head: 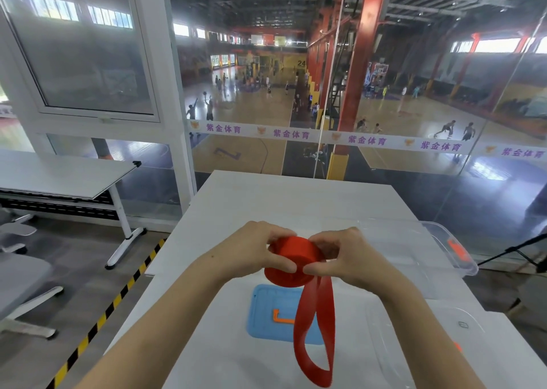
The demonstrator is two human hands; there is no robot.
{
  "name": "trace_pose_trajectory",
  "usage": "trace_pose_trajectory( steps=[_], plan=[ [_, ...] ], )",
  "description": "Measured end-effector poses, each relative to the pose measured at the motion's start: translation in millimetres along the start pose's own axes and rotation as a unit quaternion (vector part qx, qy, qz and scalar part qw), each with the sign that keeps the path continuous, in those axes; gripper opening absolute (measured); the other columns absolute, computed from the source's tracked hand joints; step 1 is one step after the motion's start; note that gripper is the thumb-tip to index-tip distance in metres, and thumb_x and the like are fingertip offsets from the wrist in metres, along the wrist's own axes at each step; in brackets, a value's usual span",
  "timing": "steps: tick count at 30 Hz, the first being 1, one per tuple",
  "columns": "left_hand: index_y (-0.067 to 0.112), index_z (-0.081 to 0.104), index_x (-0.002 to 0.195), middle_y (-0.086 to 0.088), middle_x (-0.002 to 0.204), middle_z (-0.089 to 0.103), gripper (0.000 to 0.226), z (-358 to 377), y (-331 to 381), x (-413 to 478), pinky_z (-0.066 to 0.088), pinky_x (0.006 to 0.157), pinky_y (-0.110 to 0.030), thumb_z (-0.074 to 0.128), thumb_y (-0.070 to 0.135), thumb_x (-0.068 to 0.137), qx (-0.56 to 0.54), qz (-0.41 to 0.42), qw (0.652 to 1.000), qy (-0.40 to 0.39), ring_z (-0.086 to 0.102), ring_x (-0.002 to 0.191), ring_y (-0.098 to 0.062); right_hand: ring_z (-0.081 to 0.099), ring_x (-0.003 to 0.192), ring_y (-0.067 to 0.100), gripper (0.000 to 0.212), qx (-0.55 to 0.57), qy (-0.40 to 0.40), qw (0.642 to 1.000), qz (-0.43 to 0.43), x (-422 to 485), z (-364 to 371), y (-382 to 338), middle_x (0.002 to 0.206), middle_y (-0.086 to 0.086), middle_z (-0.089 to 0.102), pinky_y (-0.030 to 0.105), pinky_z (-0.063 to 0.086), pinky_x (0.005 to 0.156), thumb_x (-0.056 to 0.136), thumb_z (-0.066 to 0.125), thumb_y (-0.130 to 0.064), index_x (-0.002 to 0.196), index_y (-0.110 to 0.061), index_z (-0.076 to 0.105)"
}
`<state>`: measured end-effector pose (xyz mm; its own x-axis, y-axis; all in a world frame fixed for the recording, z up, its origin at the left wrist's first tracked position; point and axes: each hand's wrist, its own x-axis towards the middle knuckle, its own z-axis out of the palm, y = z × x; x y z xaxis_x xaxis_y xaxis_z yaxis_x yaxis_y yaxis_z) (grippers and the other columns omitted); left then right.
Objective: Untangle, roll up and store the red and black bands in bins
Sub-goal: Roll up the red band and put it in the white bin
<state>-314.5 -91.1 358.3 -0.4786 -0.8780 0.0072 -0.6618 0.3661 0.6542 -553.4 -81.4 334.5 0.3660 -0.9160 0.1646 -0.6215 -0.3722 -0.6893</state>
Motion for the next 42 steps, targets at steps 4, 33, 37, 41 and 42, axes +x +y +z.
trace_pose_trajectory(
  steps=[4,33,37,41,42],
  plan=[
    [0.032,0.071,0.121,0.011,0.112,0.075,0.040,3,2,2,0.056,0.086,-0.020,0.084,0.040,0.084,-0.047,0.028,0.997,0.050,0.068,0.102,-0.010,0.078,0.101,0.012,0.044,0.038,0.028,0.999,-0.004,1,-2,1,0.106,-0.012,0.082,0.032,0.065,0.094,0.082,0.090,-0.039,0.123,-0.026,0.078],
    [0.029,0.071,0.125,0.005,0.112,0.079,0.041,18,-20,-7,0.062,0.080,-0.027,0.082,0.023,0.086,-0.356,0.017,0.929,0.096,0.074,0.107,-0.016,0.080,0.093,0.016,0.036,0.207,0.094,0.974,-0.002,-14,11,12,0.099,-0.003,0.084,0.029,0.062,0.085,0.081,0.091,-0.011,0.109,-0.032,0.081],
    [0.021,0.070,0.125,-0.002,0.116,0.078,0.036,25,-26,-6,0.063,0.083,-0.033,0.078,0.016,0.090,-0.414,-0.003,0.906,0.082,0.075,0.108,-0.021,0.079,0.092,0.019,0.034,0.240,0.118,0.963,0.003,-16,15,17,0.098,0.004,0.084,0.032,0.062,0.085,0.083,0.088,-0.005,0.105,-0.031,0.084],
    [0.026,0.067,0.129,0.011,0.117,0.076,0.044,18,-31,-6,0.059,0.083,-0.021,0.083,0.024,0.087,-0.287,-0.013,0.958,0.024,0.072,0.108,-0.006,0.080,0.087,0.019,0.021,0.146,0.062,0.987,0.008,-11,6,12,0.091,-0.001,0.083,0.038,0.065,0.082,0.084,0.090,-0.019,0.104,-0.025,0.084],
    [0.032,0.064,0.132,0.018,0.120,0.072,0.052,15,-30,-5,0.056,0.082,-0.016,0.086,0.030,0.085,-0.228,-0.013,0.973,0.023,0.069,0.109,0.000,0.080,0.087,0.018,0.022,0.124,0.043,0.991,0.008,-9,4,9,0.092,-0.002,0.083,0.040,0.066,0.083,0.084,0.091,-0.023,0.106,-0.025,0.084]
  ],
)
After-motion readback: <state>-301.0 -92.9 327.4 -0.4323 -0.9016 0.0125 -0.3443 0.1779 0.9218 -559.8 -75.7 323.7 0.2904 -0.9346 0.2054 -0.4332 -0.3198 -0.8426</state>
